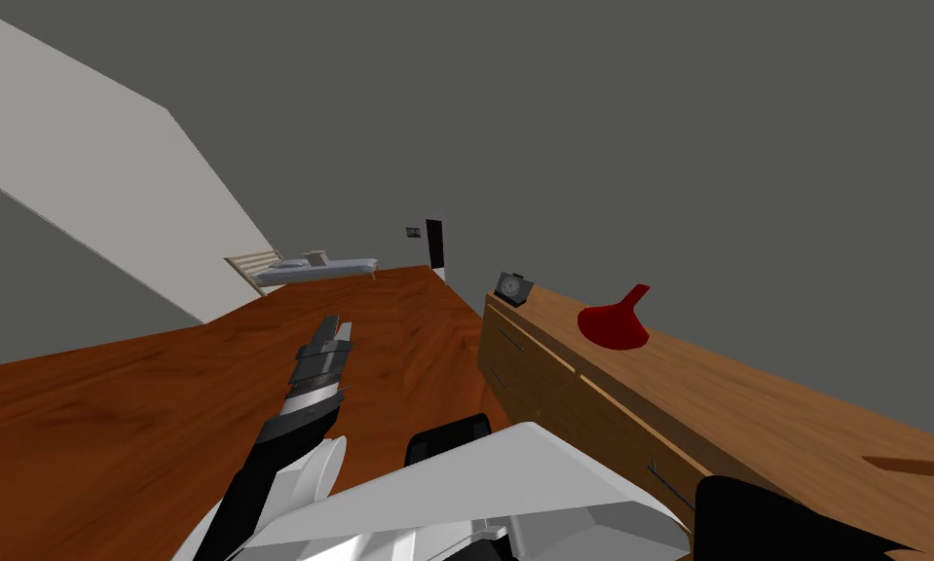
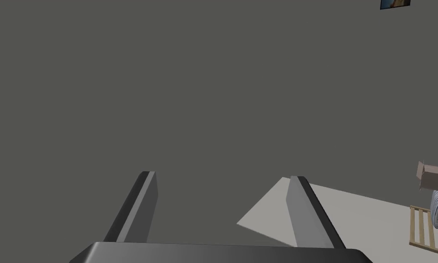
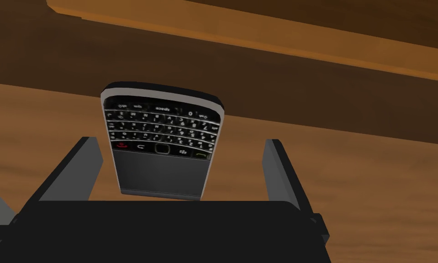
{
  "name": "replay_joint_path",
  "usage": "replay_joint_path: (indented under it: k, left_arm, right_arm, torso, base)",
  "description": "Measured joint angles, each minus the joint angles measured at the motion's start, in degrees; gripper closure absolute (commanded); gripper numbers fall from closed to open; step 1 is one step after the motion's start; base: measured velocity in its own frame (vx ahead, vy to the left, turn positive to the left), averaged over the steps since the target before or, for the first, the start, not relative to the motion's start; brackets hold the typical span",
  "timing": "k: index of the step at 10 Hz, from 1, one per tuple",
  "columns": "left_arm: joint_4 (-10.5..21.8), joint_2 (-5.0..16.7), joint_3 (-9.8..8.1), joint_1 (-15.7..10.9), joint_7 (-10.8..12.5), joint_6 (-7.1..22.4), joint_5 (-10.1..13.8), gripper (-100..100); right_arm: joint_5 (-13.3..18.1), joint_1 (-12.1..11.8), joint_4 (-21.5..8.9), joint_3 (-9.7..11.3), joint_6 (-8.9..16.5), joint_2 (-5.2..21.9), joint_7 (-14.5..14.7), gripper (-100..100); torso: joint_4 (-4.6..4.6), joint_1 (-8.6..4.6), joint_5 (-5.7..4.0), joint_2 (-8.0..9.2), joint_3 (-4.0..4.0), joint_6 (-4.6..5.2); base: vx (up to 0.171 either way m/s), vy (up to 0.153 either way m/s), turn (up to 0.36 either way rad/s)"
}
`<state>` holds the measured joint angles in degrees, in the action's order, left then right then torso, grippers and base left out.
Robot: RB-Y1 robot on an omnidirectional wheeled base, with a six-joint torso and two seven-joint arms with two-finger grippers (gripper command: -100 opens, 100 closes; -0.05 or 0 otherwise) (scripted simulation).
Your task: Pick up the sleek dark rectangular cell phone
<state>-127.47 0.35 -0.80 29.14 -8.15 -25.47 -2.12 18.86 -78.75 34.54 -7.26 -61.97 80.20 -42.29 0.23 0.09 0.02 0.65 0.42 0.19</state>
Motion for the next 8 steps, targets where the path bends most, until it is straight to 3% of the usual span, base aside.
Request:
replay_joint_path:
  k: [1,5,6,8]
  left_arm:
    - [0.0,0.0,0.0,0.0,0.0,0.0,0.0,0]
    - [0.0,0.0,0.0,0.0,0.0,0.0,0.0,0]
    - [0.0,0.0,-0.01,0.0,0.0,0.0,0.0,0]
    - [0.0,0.0,-0.01,0.0,0.0,0.0,0.0,0]
  right_arm:
    - [1.1,2.9,-2.4,1.5,-0.9,0.6,-1.4,-100]
    - [1.5,2.4,0.7,1.1,1.9,3.1,-7.2,-100]
    - [1.5,2.3,0.8,1.1,2.0,3.1,-7.5,100]
    - [1.5,2.4,0.8,1.1,1.9,3.1,-7.5,100]
  torso:
    - [-0.03,-0.07,-0.02,-0.08,-0.06,-0.06]
    - [0.01,0.04,-0.02,-0.02,-0.01,-0.05]
    - [-0.03,-0.12,-0.06,-0.26,-0.13,-0.05]
    - [-0.11,-0.24,-0.09,-0.47,-0.27,-0.05]
  base:
    - [-0.091,0.041,0.066]
    - [-0.125,0.062,0.089]
    - [-0.009,0.007,0.009]
    - [-0.002,0.001,-0.005]
